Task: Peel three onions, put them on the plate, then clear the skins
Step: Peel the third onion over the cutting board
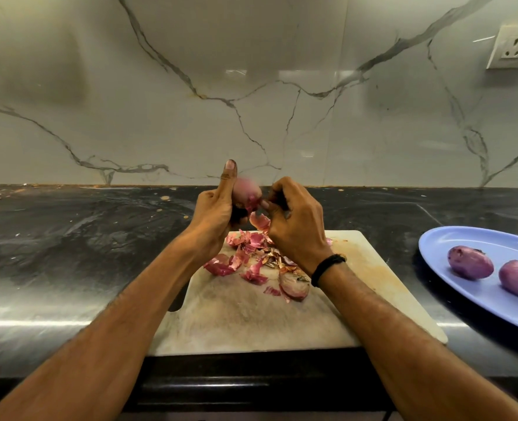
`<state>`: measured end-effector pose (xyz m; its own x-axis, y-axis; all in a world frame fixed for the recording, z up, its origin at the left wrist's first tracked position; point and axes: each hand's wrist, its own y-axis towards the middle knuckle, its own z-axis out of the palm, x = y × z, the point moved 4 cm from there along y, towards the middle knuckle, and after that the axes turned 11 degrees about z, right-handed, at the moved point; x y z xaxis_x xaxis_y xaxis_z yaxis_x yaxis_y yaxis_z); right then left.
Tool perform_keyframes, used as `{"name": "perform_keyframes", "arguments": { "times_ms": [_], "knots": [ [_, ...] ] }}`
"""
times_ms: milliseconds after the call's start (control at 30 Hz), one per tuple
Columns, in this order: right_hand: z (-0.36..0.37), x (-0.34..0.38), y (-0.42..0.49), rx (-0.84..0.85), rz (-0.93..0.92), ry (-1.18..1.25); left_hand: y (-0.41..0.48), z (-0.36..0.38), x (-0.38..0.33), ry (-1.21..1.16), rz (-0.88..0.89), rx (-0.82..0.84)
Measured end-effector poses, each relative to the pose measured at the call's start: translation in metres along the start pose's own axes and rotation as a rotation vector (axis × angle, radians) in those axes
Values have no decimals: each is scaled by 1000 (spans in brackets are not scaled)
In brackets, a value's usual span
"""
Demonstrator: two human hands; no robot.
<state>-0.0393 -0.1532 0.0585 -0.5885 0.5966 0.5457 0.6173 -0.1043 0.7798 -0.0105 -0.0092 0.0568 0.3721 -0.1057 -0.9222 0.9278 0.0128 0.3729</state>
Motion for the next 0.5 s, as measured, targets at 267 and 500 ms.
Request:
{"name": "perform_keyframes", "arguments": {
  "times_ms": [267, 500],
  "knots": [
    [10, 0, 0, 77, -51, -6, -1, 4, -1, 6, -31, 52],
    [7, 4, 0, 53, -78, -19, 0, 4, -1, 23, -7, 64]
  ]
}}
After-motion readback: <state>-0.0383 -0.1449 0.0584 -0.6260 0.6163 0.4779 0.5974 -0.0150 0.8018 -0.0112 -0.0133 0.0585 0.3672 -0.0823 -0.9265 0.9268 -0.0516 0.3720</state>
